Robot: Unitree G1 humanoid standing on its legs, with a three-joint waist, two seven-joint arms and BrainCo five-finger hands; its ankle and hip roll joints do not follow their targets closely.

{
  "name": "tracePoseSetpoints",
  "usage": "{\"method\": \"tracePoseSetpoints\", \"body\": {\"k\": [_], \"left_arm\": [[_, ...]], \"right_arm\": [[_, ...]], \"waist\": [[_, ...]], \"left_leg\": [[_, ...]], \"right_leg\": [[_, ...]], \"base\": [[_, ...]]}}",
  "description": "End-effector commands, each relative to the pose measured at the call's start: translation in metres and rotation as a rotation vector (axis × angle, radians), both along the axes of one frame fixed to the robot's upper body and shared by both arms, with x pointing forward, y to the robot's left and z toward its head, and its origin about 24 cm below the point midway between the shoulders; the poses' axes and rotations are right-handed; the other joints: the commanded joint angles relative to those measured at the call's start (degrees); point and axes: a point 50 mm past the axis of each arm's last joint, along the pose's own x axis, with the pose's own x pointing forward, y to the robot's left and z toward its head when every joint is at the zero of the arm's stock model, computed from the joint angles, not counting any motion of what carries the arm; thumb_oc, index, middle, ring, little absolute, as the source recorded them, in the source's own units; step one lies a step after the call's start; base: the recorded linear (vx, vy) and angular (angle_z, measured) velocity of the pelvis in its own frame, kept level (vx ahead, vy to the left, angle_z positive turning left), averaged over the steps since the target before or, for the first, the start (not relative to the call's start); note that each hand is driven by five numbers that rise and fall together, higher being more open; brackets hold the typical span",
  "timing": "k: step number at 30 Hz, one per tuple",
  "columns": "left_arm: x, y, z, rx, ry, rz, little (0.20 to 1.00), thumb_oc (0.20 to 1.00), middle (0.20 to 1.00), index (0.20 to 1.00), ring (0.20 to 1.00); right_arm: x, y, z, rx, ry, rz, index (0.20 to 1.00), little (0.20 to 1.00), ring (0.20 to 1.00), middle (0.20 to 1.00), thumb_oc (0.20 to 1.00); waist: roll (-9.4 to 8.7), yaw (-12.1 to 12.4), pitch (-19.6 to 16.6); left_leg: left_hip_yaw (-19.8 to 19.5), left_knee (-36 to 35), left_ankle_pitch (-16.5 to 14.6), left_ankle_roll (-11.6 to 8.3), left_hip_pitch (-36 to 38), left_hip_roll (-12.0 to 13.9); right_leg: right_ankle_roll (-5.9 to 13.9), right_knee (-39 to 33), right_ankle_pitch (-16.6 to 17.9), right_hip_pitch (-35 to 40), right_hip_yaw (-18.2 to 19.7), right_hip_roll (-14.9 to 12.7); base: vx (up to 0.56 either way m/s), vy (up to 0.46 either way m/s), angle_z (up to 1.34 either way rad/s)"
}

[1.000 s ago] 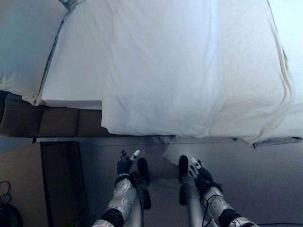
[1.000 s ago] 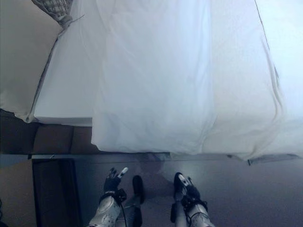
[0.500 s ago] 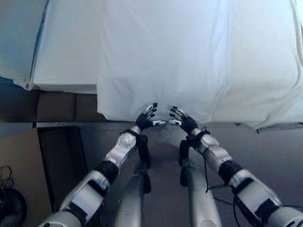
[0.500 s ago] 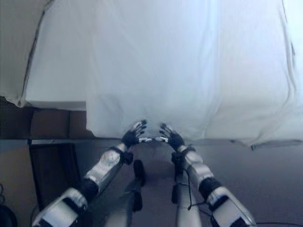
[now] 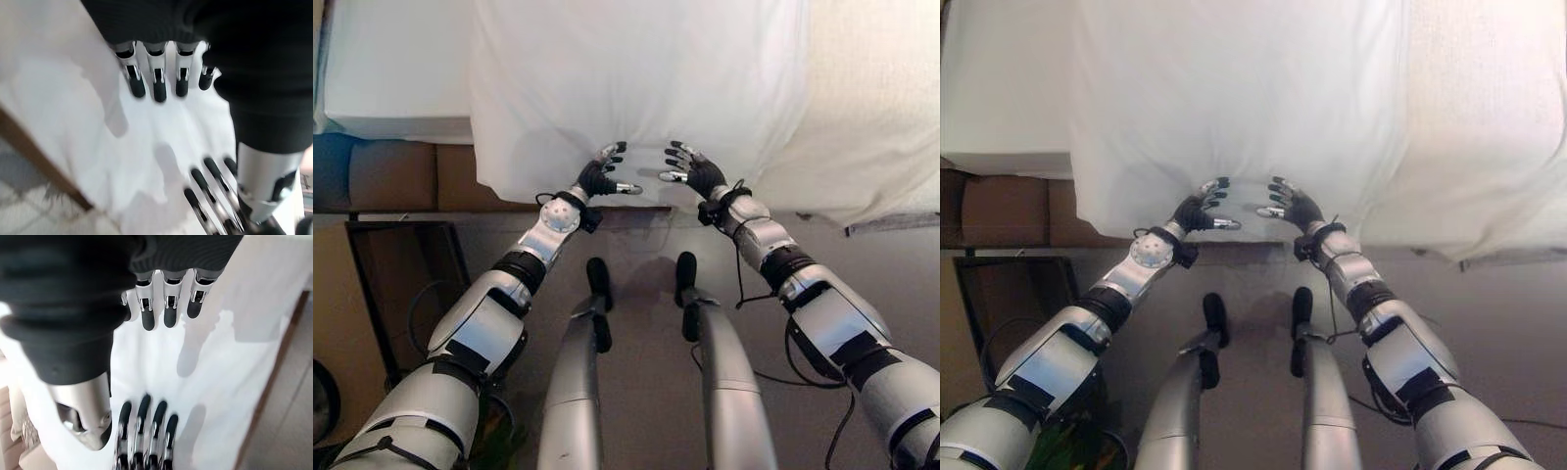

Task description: Make the bed

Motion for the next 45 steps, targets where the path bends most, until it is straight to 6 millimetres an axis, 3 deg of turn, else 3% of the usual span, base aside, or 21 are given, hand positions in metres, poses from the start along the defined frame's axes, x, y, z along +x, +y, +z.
{"method": "tracePoseSetpoints", "body": {"k": [1, 5, 10, 14, 15, 18, 19, 22, 24, 25, 26, 27, 28, 30, 31, 33, 34, 35, 39, 40, 45], "left_arm": [[0.004, 0.034, 0.033, -0.073, -0.088, 0.157, 1.000, 1.000, 1.000, 1.000, 1.000], [0.004, 0.061, 0.049, -0.029, -0.109, 0.296, 1.000, 1.000, 1.000, 1.000, 1.000], [-0.002, 0.087, 0.060, -0.099, -0.160, 0.392, 1.000, 1.000, 1.000, 1.000, 1.000], [-0.007, 0.106, 0.058, -0.085, -0.169, 0.451, 1.000, 1.000, 1.000, 1.000, 1.000], [-0.012, 0.123, 0.056, -0.139, -0.180, 0.518, 1.000, 1.000, 1.000, 1.000, 1.000], [-0.018, 0.138, 0.052, -0.155, -0.187, 0.569, 1.000, 1.000, 1.000, 1.000, 1.000], [-0.025, 0.156, 0.047, -0.175, -0.188, 0.645, 1.000, 1.000, 1.000, 1.000, 1.000], [-0.034, 0.177, 0.037, -0.215, -0.171, 0.739, 1.000, 1.000, 1.000, 1.000, 1.000], [-0.042, 0.193, 0.022, -0.267, -0.144, 0.820, 1.000, 1.000, 1.000, 1.000, 1.000], [-0.052, 0.207, -0.001, -0.307, -0.093, 0.882, 1.000, 1.000, 1.000, 1.000, 1.000], [-0.052, 0.207, -0.002, -0.306, -0.092, 0.883, 1.000, 1.000, 1.000, 1.000, 1.000], [-0.064, 0.220, -0.029, -0.352, -0.035, 0.945, 1.000, 1.000, 1.000, 1.000, 1.000], [-0.065, 0.220, -0.030, -0.350, -0.034, 0.946, 1.000, 1.000, 1.000, 1.000, 1.000], [-0.079, 0.221, -0.077, -0.413, 0.064, 0.970, 1.000, 1.000, 1.000, 1.000, 1.000], [-0.080, 0.222, -0.078, -0.412, 0.065, 0.971, 1.000, 1.000, 1.000, 1.000, 1.000], [-0.088, 0.212, -0.113, -0.442, 0.151, 0.966, 1.000, 1.000, 1.000, 1.000, 1.000], [-0.099, 0.203, -0.146, -0.422, 0.244, 0.940, 1.000, 1.000, 1.000, 1.000, 1.000], [-0.099, 0.203, -0.147, -0.421, 0.245, 0.940, 1.000, 1.000, 1.000, 1.000, 1.000], [-0.123, 0.173, -0.206, -0.478, 0.411, 0.877, 1.000, 1.000, 1.000, 1.000, 1.000], [-0.133, 0.154, -0.230, -0.488, 0.499, 0.830, 1.000, 1.000, 1.000, 1.000, 1.000], [-0.161, 0.123, -0.272, -0.483, 0.677, 0.768, 1.000, 1.000, 1.000, 1.000, 1.000]], "right_arm": [[0.003, -0.002, 0.022, 0.063, -0.057, -0.037, 1.000, 1.000, 1.000, 1.000, 1.000], [0.008, -0.030, 0.048, 0.058, -0.094, -0.219, 1.000, 1.000, 1.000, 1.000, 1.000], [0.006, -0.062, 0.060, 0.181, -0.106, -0.348, 1.000, 1.000, 1.000, 1.000, 1.000], [0.003, -0.084, 0.060, 0.229, -0.109, -0.414, 1.000, 1.000, 1.000, 1.000, 1.000], [-0.001, -0.105, 0.054, 0.262, -0.096, -0.492, 1.000, 1.000, 1.000, 1.000, 1.000], [-0.005, -0.124, 0.049, 0.257, -0.088, -0.558, 1.000, 1.000, 1.000, 1.000, 1.000], [-0.013, -0.149, 0.043, 0.229, -0.073, -0.652, 1.000, 1.000, 1.000, 1.000, 1.000], [-0.019, -0.167, 0.031, 0.228, -0.043, -0.722, 1.000, 1.000, 1.000, 1.000, 1.000], [-0.027, -0.183, 0.015, 0.237, -0.003, -0.787, 1.000, 1.000, 1.000, 1.000, 1.000], [-0.036, -0.197, -0.004, 0.276, 0.039, -0.846, 1.000, 1.000, 1.000, 1.000, 1.000], [-0.036, -0.197, -0.005, 0.275, 0.040, -0.846, 1.000, 1.000, 1.000, 1.000, 1.000], [-0.045, -0.204, -0.034, 0.311, 0.103, -0.890, 1.000, 1.000, 1.000, 1.000, 1.000], [-0.045, -0.204, -0.035, 0.310, 0.105, -0.890, 1.000, 1.000, 1.000, 1.000, 1.000], [-0.062, -0.208, -0.085, 0.322, 0.224, -0.930, 1.000, 1.000, 1.000, 1.000, 1.000], [-0.062, -0.208, -0.086, 0.321, 0.226, -0.930, 1.000, 1.000, 1.000, 1.000, 1.000], [-0.075, -0.203, -0.122, 0.346, 0.308, -0.937, 1.000, 1.000, 1.000, 1.000, 1.000], [-0.090, -0.195, -0.157, 0.337, 0.393, -0.919, 1.000, 1.000, 1.000, 1.000, 1.000], [-0.090, -0.194, -0.158, 0.336, 0.394, -0.919, 1.000, 1.000, 1.000, 1.000, 1.000], [-0.128, -0.177, -0.218, 0.436, 0.519, -0.916, 1.000, 1.000, 1.000, 1.000, 1.000], [-0.144, -0.170, -0.238, 0.403, 0.581, -0.904, 1.000, 1.000, 1.000, 1.000, 1.000], [-0.173, -0.152, -0.271, 0.379, 0.670, -0.897, 1.000, 1.000, 1.000, 1.000, 1.000]], "waist": [[-0.84, 0.45, -2.14], [-0.52, 0.49, -1.96], [-0.26, 0.55, -1.90], [-0.19, 0.55, -2.17], [-0.13, 0.67, -2.05], [0.01, 0.68, -2.07], [0.19, 0.85, -1.76], [0.33, 0.93, -1.47], [0.41, 0.88, -1.25], [0.45, 1.01, -1.18], [0.46, 0.93, -1.22], [0.39, 1.02, -1.43], [0.37, 0.93, -1.50], [-0.11, 1.19, -2.14], [-0.12, 1.12, -2.18], [-0.53, 1.23, -2.83], [-1.01, 1.23, -4.02], [-1.03, 1.20, -4.05], [-1.67, 1.57, -7.10], [-1.45, 1.84, -8.94], [-1.61, 1.02, -12.59]], "left_leg": [[1.44, 2.90, -3.40, -1.94, -0.07, -0.07], [1.27, 3.78, -3.81, -1.89, -1.30, -0.32], [1.43, 3.07, -3.80, -2.06, -1.06, -0.31], [1.50, 1.71, -3.04, -2.23, -0.66, -0.37], [1.46, 0.67, -2.91, -2.51, 0.31, -0.30], [1.58, -0.80, -2.25, -2.61, 1.01, -0.28], [1.51, -2.37, -1.94, -3.06, 2.55, -0.15], [1.28, -3.99, -0.86, -3.34, 3.80, 0.04], [0.92, -6.00, 0.06, -3.59, 5.53, 0.12], [0.46, -7.81, 0.48, -3.86, 7.73, 0.11], [0.45, -8.09, 0.86, -3.78, 7.74, 0.05], [0.18, -10.77, 1.48, -4.11, 10.89, -0.12], [0.19, -11.16, 1.91, -4.04, 11.03, -0.19], [-0.54, -15.94, 3.38, -4.58, 16.68, -0.80], [-0.55, -16.34, 3.81, -4.52, 16.85, -0.87], [-0.93, -19.89, 5.27, -5.00, 21.19, -1.25], [-0.83, -23.66, 6.08, -5.39, 25.96, -1.34], [-0.83, -24.03, 6.44, -5.35, 26.14, -1.38], [-1.16, -31.14, 8.41, -5.45, 34.82, -1.15], [-1.20, -34.27, 9.40, -5.71, 38.16, -1.14], [-1.31, -35.59, 9.04, -6.15, 42.98, -0.58]], "right_leg": [[5.79, -1.72, 1.58, 0.89, 0.86, -1.55], [5.50, -0.53, 1.07, -0.21, 0.75, -1.63], [5.60, -1.44, 1.17, 0.10, 0.60, -1.79], [5.48, -2.67, 1.41, 0.48, 0.28, -1.76], [5.51, -3.28, 1.13, 1.40, 0.14, -1.63], [5.47, -4.52, 1.52, 2.10, -0.15, -1.69], [5.60, -5.62, 1.38, 3.63, -0.62, -1.70], [5.60, -6.83, 1.88, 5.01, -1.30, -1.68], [5.61, -8.64, 2.23, 7.04, -1.78, -1.47], [5.73, -10.12, 2.23, 9.43, -2.28, -1.25], [5.67, -10.39, 2.55, 9.47, -2.35, -1.28], [5.87, -12.60, 2.76, 12.42, -2.59, -0.92], [5.81, -12.97, 3.12, 12.57, -2.65, -0.94], [6.13, -16.97, 3.84, 18.36, -3.39, -0.40], [6.08, -17.33, 4.19, 18.54, -3.47, -0.41], [6.19, -20.40, 4.92, 22.87, -4.03, -0.12], [6.55, -23.09, 5.03, 27.23, -4.43, 0.21], [6.52, -23.42, 5.33, 27.42, -4.49, 0.21], [7.27, -29.35, 7.12, 36.07, -4.98, 0.90], [7.63, -31.60, 7.83, 39.36, -5.34, 1.00], [8.16, -37.02, 9.84, 45.67, -5.25, 1.01]], "base": [[0.00, 0.000, 0.00], [0.00, 0.000, 0.00], [0.00, 0.000, 0.00], [0.00, -0.014, 0.01], [0.00, -0.044, 0.01], [-0.01, -0.051, 0.04], [-0.02, -0.066, 0.02], [-0.02, -0.084, 0.06], [-0.01, -0.086, 0.04], [0.00, -0.064, 0.05], [0.03, -0.118, 0.11], [0.00, -0.053, 0.10], [0.05, -0.112, 0.11], [0.03, -0.085, 0.06], [0.02, -0.059, 0.06], [0.08, -0.080, 0.13], [0.10, -0.067, 0.15], [0.12, -0.055, 0.14], [0.12, -0.009, 0.01], [0.11, 0.023, -0.05], [0.09, 0.047, 0.07]]}}
